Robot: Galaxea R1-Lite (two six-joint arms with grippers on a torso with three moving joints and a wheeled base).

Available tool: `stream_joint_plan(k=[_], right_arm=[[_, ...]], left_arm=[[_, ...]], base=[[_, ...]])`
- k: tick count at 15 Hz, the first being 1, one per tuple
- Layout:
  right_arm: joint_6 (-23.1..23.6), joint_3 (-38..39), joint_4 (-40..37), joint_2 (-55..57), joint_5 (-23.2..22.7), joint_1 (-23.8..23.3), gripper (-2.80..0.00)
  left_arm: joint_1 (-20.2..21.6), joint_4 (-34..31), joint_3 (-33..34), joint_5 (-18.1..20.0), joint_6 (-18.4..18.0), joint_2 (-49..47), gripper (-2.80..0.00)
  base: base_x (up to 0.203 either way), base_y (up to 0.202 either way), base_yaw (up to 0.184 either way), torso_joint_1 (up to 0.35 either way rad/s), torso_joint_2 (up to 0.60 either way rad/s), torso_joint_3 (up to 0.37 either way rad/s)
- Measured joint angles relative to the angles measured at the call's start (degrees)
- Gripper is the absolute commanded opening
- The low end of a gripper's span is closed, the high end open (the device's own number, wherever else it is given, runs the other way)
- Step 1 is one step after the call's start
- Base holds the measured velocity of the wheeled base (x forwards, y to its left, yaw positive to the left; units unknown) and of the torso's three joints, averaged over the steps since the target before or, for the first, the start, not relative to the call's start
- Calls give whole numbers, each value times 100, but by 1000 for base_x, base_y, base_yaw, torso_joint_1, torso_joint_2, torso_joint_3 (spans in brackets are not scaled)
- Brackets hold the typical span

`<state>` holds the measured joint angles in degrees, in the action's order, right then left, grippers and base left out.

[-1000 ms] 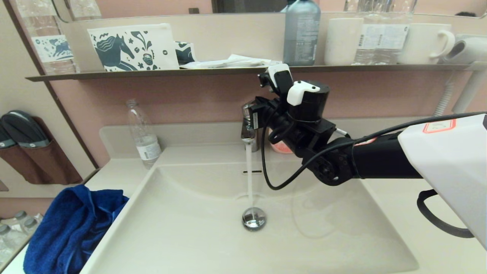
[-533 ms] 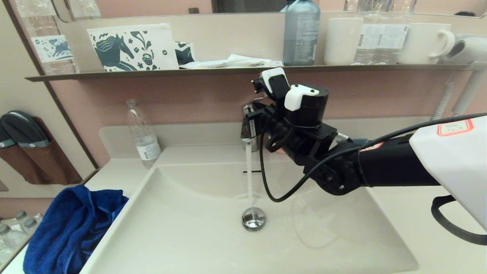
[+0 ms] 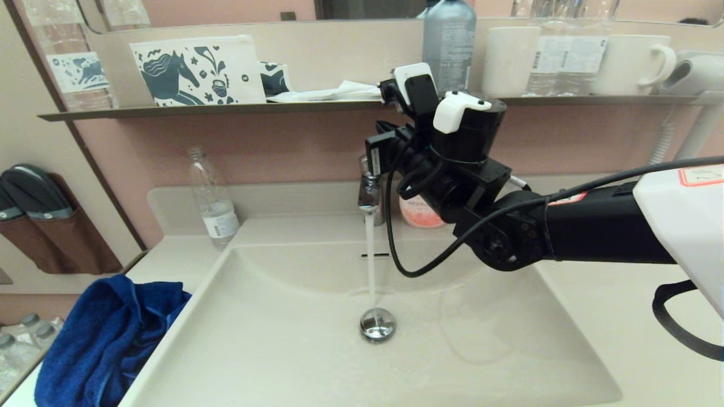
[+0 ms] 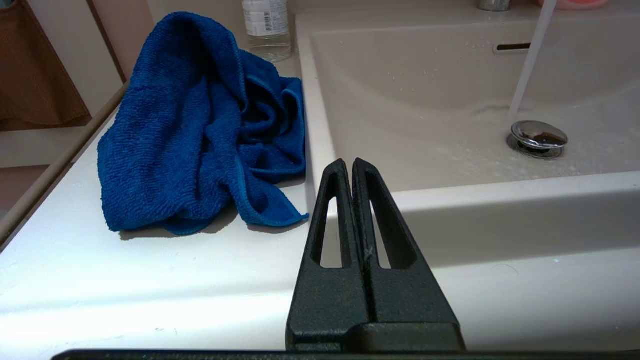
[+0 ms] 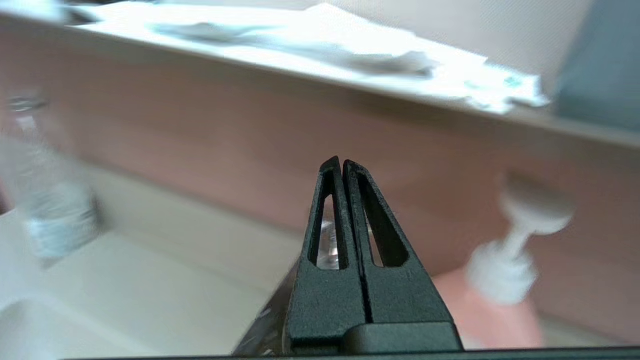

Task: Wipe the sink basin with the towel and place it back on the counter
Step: Turn off the faucet

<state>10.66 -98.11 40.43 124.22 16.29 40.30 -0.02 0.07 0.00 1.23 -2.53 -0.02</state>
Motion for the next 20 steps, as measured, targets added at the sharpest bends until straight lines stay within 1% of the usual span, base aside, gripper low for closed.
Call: stream_joint_plan(k=[4, 6, 9, 14, 16, 20], right_arm=[[127, -575, -412, 210, -37, -205, -280], [130, -903, -811, 368, -34, -324, -280], [130, -1087, -1344, 491, -22, -371, -280], [130, -1074, -1714, 470, -20, -367, -280], [127, -1030, -1992, 398, 2, -356, -280], [124, -668, -2376, 131, -15, -332, -280]], left_arm=[[0, 0, 0, -2, -1, 0, -280], [0, -2, 0, -2, -1, 0, -280], [0, -1, 0, 0, 0, 0, -280], [2, 0, 0, 0, -3, 0, -280], [2, 0, 0, -2, -1, 0, -280], [2, 0, 0, -2, 0, 0, -280]], base=[[0, 0, 0, 0, 0, 0], [0, 0, 0, 0, 0, 0], [0, 0, 0, 0, 0, 0], [0, 0, 0, 0, 0, 0], [0, 0, 0, 0, 0, 0], [0, 0, 0, 0, 0, 0]])
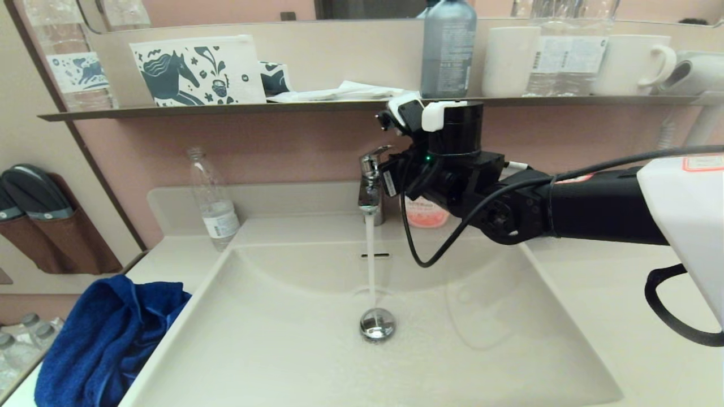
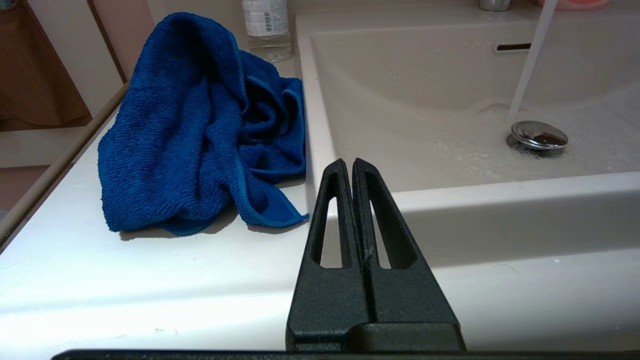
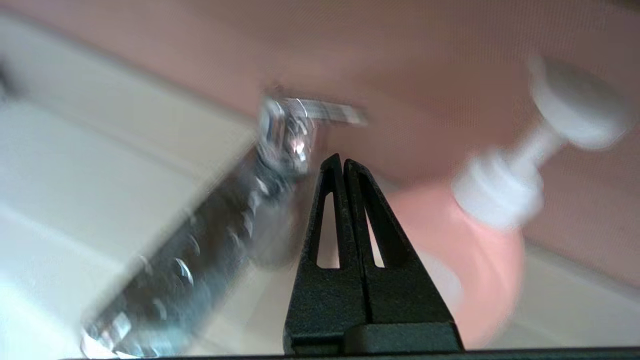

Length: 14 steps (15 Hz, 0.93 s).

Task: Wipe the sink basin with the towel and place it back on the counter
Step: Turn off the faucet

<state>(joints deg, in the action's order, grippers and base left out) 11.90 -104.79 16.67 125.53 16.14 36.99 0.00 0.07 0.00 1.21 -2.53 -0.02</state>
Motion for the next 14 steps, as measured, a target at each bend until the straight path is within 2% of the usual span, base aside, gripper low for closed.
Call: stream_joint_plan(k=[6, 8, 14], right_arm=[[-2, 201, -90, -400, -87, 77, -280], [-11, 10, -53, -413, -244, 101, -280], [33, -755, -86, 52, -303, 118, -280]], left_arm=[[0, 0, 0, 3, 1, 0, -280], [0, 0, 0, 2, 0, 0, -280], [0, 0, 0, 0, 0, 0, -280]], base=[[0, 0, 0, 0, 0, 0], [0, 0, 0, 0, 0, 0], [0, 0, 0, 0, 0, 0]])
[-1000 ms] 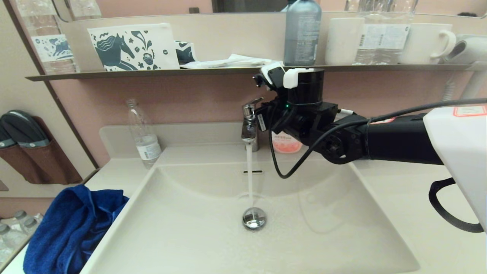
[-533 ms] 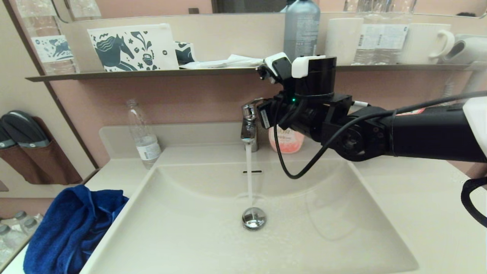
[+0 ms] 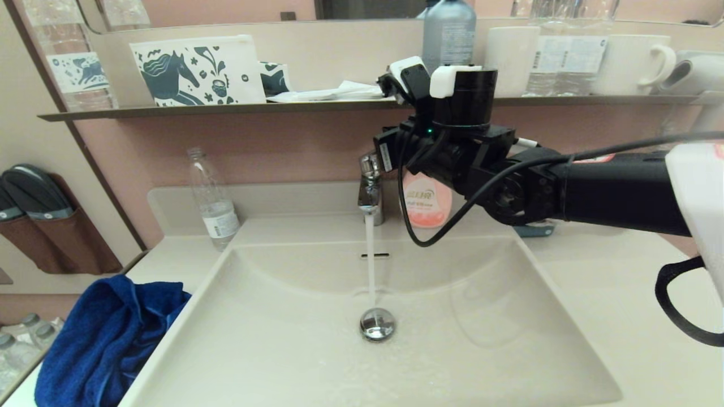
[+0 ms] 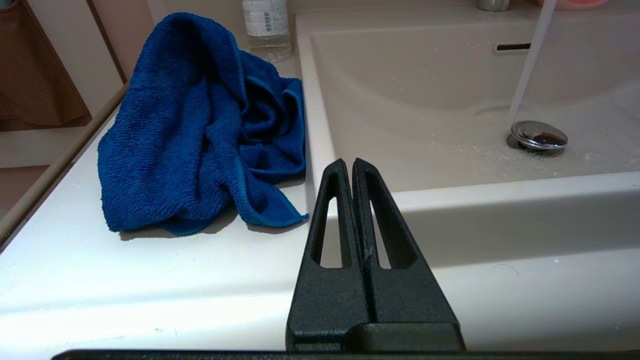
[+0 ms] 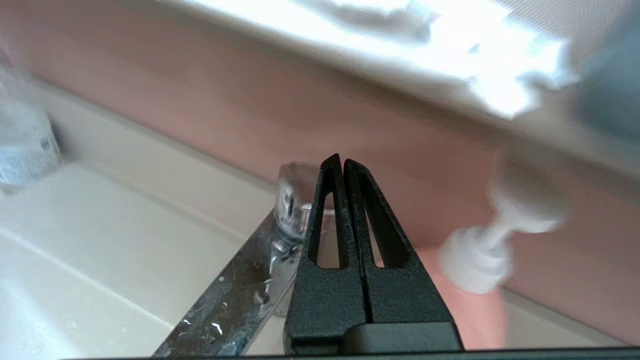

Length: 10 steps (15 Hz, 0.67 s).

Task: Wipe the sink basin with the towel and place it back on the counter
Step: Turn off the faucet

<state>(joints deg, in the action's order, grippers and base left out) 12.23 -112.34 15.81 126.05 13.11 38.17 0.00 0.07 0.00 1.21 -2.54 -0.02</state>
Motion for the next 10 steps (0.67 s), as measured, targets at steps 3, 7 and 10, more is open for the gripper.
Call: stream_joint_plan(k=[3, 7, 10], right_arm=[[124, -86, 34, 191, -110, -25, -280], [135, -99, 52, 298, -119, -128, -280], [141, -99, 28, 317, -112, -162, -280]], left_arm=[[0, 0, 0, 2, 1, 0, -280], [0, 0, 0, 1, 0, 0, -280], [0, 0, 0, 2, 0, 0, -280]], base=[[0, 0, 0, 0, 0, 0], [0, 0, 0, 0, 0, 0], [0, 0, 0, 0, 0, 0]])
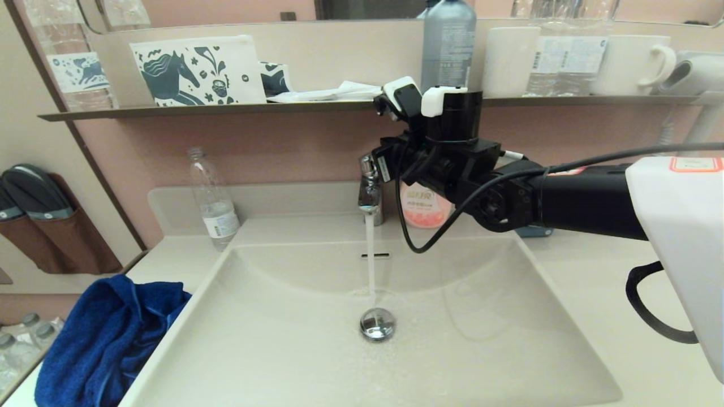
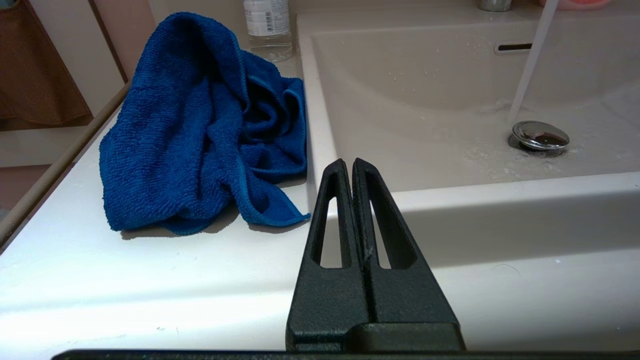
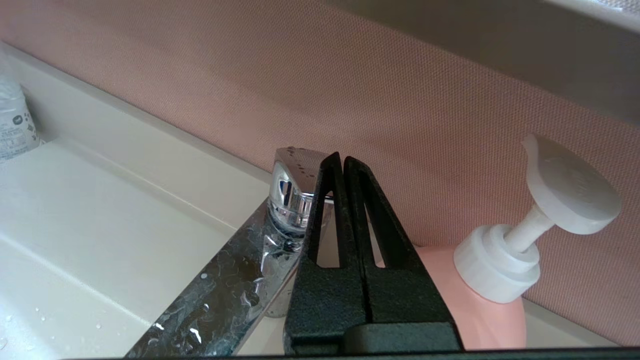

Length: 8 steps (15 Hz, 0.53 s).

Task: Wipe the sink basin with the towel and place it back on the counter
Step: Turn off the faucet

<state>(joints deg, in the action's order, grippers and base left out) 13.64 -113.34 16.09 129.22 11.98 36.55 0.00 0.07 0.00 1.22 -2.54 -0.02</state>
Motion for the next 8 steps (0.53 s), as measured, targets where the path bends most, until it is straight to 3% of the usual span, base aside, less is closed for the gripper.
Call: stream_joint_plan(k=[8], right_arm=[[1, 77, -298, 20, 174, -37, -280]], left_arm=[[0, 0, 0, -1, 0, 0, -280]], base=[[0, 0, 0, 0, 0, 0]])
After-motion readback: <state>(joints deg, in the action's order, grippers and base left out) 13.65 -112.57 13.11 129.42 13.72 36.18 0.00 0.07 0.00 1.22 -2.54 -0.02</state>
